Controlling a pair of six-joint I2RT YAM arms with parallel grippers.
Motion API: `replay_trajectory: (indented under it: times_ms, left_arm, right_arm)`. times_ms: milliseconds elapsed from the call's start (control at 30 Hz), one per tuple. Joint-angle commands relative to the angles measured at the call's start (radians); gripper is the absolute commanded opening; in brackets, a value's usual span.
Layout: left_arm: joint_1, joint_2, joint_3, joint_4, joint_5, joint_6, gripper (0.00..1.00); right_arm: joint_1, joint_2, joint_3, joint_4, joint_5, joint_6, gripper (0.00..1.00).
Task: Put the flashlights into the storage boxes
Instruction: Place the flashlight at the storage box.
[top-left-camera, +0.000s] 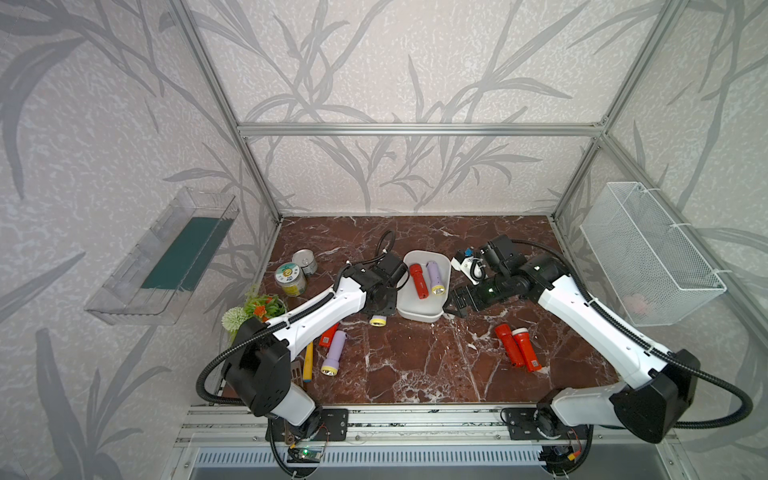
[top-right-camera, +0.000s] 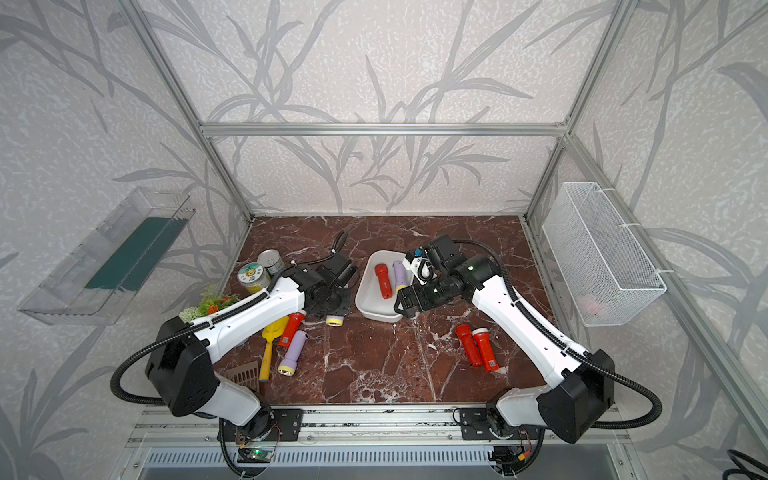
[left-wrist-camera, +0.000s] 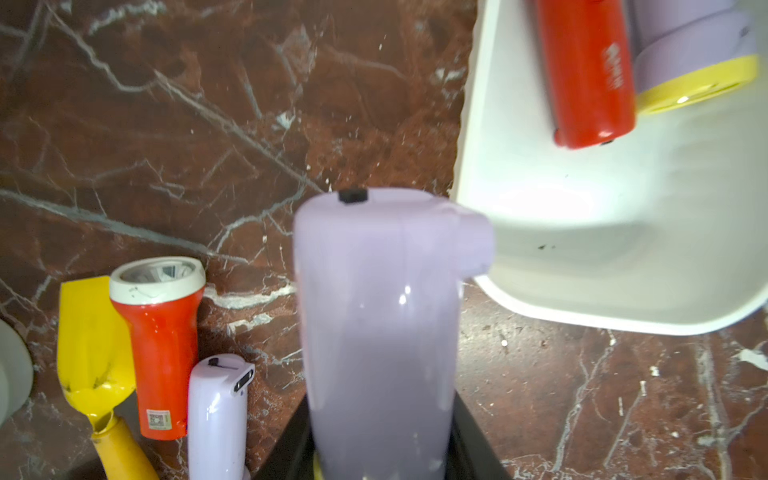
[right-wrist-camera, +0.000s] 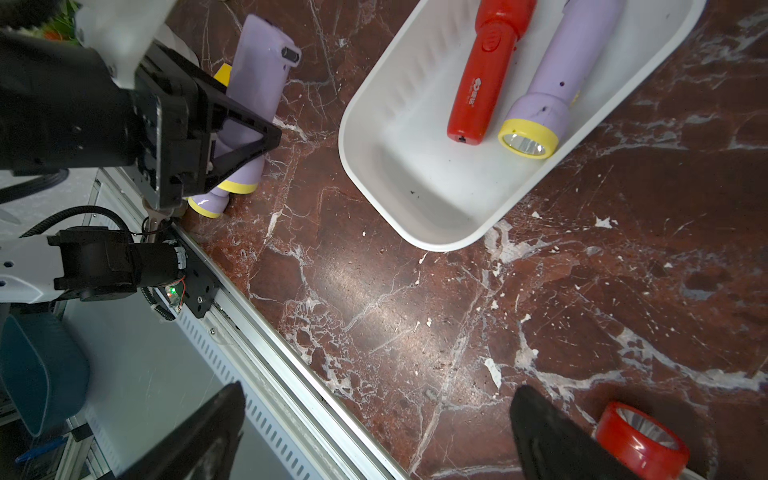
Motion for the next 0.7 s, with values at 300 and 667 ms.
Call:
replay_trajectory:
  times_ms: [300, 667]
  left_arm:
    - [0.011, 0.244, 0.29, -0.055, 0.022, 0.176, 0.27]
    - [0.024, 0.479, 0.56, -0.017, 0.101, 0.249, 0.27]
  right_arm:
    - [0.001, -0.059, -0.011, -0.004, 0.073, 0.038, 0.99]
    - [-0.002, -0.104, -0.032, -0.023, 0.135, 0.074, 0.99]
